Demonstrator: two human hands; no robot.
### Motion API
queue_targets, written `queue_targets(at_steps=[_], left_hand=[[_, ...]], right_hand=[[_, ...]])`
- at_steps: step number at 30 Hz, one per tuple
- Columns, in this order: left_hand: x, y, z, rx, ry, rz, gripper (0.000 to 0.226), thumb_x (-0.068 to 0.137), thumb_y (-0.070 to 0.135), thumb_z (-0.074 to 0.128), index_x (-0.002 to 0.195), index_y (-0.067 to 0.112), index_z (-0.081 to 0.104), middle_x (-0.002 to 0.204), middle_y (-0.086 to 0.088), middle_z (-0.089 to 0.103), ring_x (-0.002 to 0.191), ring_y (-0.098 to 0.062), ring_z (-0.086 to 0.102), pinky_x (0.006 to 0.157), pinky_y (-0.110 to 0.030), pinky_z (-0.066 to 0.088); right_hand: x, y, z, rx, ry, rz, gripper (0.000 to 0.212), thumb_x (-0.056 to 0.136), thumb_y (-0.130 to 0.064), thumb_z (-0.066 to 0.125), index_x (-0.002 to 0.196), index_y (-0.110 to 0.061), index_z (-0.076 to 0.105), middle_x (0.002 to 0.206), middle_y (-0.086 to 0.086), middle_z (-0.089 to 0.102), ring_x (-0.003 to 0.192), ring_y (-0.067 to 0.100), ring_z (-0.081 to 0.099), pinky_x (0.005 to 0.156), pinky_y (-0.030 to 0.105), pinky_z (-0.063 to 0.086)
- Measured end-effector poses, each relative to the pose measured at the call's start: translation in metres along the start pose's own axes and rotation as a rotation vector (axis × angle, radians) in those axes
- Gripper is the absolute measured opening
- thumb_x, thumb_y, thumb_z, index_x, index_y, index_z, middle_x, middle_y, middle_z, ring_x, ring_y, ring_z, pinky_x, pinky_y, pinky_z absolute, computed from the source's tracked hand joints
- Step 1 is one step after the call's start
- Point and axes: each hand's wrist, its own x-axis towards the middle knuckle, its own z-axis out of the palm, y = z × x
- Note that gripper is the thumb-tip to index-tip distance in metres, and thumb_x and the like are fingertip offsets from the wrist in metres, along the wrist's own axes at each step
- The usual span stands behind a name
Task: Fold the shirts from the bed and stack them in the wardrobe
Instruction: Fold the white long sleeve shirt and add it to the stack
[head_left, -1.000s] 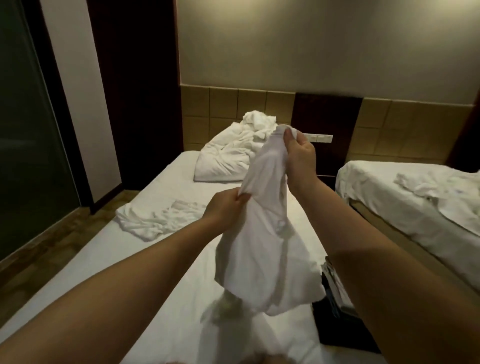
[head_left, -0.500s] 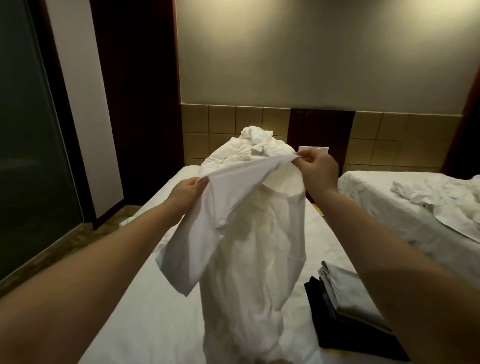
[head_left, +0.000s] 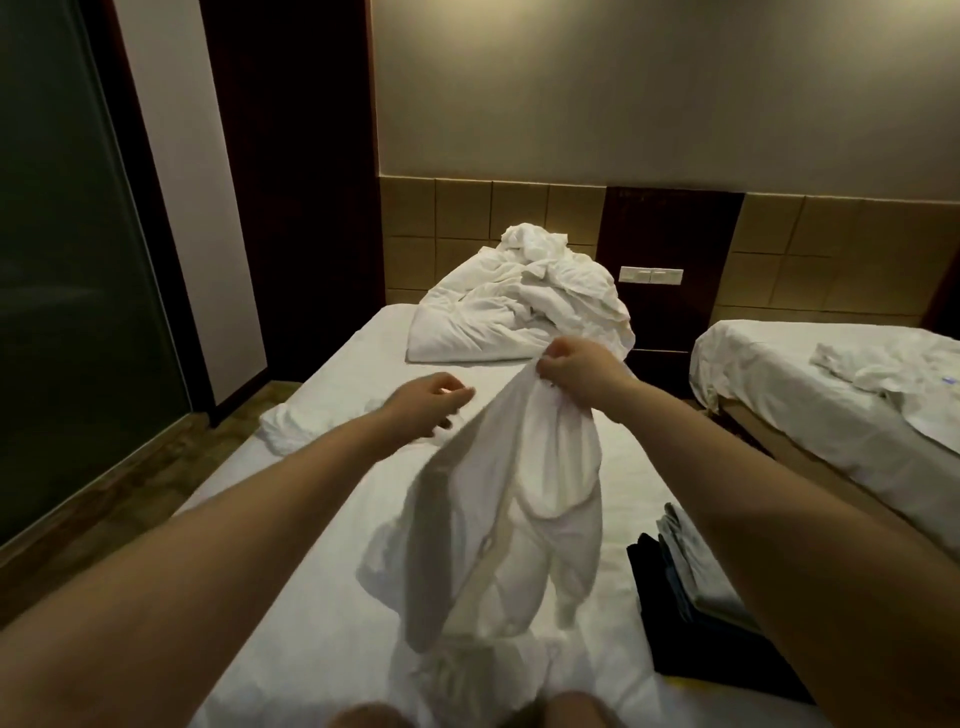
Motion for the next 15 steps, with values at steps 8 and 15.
queue_targets(at_steps=[8,15], left_hand=[[0.003,0.0,0.057,0.204,0.021,0.061,0.01,0.086,0.013,0.053,0.076,0.015,0.053,0.085,-0.011,0.06,0.078,-0.027,0.051,0.06,-0.027,0.036],[0.012,-0.025,0.032,0.116,0.114,0.064,0.013,0.088,0.012,0.05,0.08,0.017,0.059,0.081,-0.001,0.056,0.076,-0.015,0.048,0.059,-0.025,0.033]], right_hand=[[-0.009,0.009,0.017,0.121,-0.273,0.075,0.007,0.087,-0.024,0.064,0.081,-0.021,0.062,0.069,-0.003,0.051,0.059,0.012,0.042,0.046,0.02,0.031],[-0.022,0.067,-0.002,0.152,-0.546,0.167,0.015,0.085,-0.019,0.068,0.096,-0.022,0.059,0.089,0.005,0.057,0.077,0.017,0.053,0.064,0.022,0.046]])
